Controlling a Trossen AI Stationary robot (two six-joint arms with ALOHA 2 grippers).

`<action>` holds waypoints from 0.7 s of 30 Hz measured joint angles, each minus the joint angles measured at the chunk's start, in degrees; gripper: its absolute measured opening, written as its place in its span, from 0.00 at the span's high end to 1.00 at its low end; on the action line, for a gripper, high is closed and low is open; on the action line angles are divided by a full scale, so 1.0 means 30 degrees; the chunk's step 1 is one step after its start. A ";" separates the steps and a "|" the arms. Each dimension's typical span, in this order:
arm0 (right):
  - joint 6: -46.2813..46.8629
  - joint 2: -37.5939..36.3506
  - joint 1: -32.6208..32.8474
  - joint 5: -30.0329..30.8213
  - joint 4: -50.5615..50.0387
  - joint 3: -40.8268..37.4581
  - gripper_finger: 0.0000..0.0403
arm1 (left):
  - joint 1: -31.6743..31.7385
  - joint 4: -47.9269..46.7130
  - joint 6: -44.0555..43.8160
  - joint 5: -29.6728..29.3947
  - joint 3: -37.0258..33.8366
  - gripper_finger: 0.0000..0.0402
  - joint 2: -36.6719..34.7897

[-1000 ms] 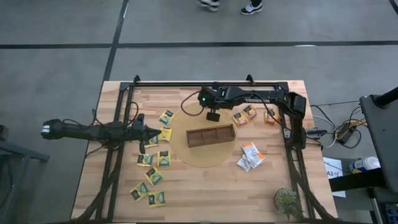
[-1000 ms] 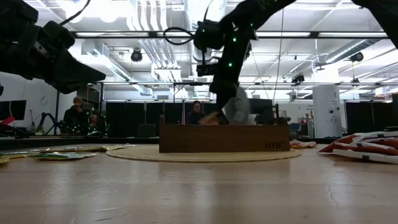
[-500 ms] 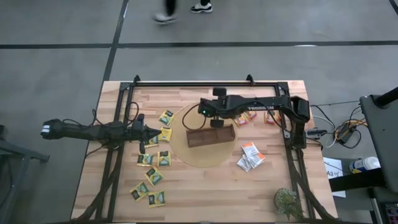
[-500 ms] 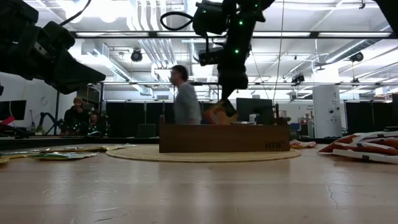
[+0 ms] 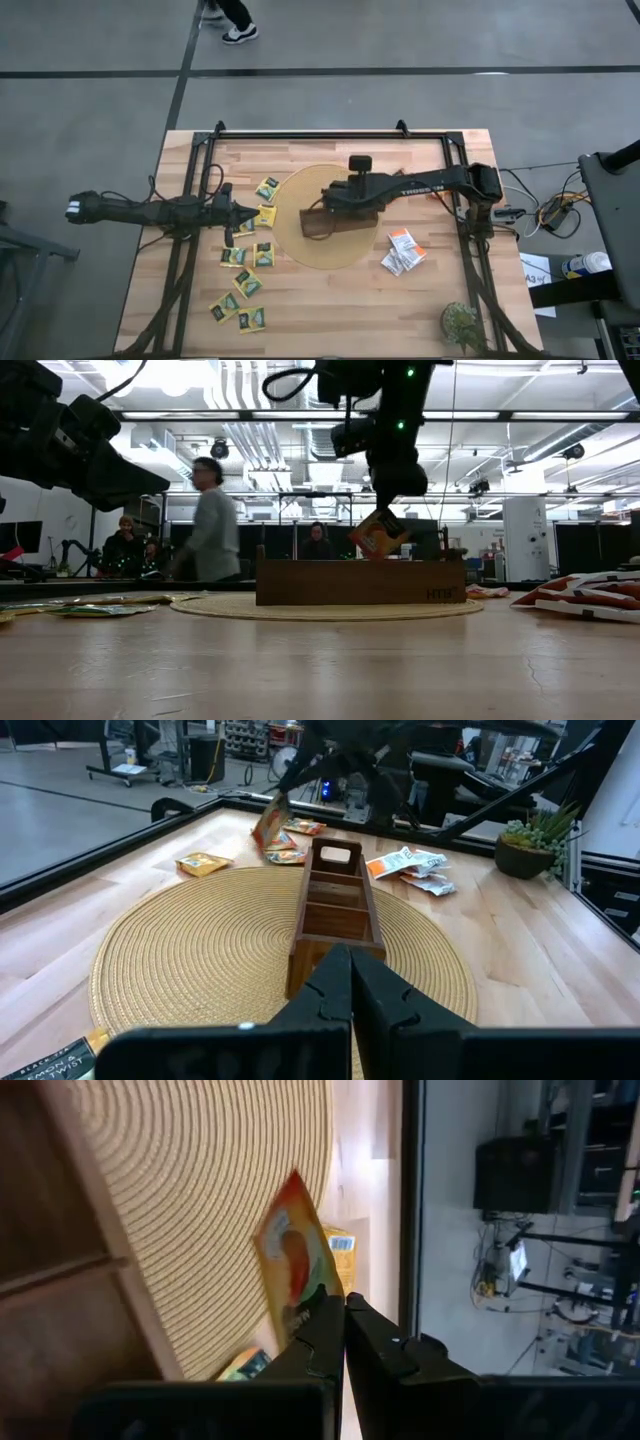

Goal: Pick & Place Tea
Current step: Put the orange tea bag into the right section of the wooden organizer

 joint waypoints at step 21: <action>0.2785 -0.0913 0.2001 -0.1827 -0.4467 0.1034 0.98 | -0.0001 0.0000 0.0000 0.0000 -0.0004 1.00 0.0000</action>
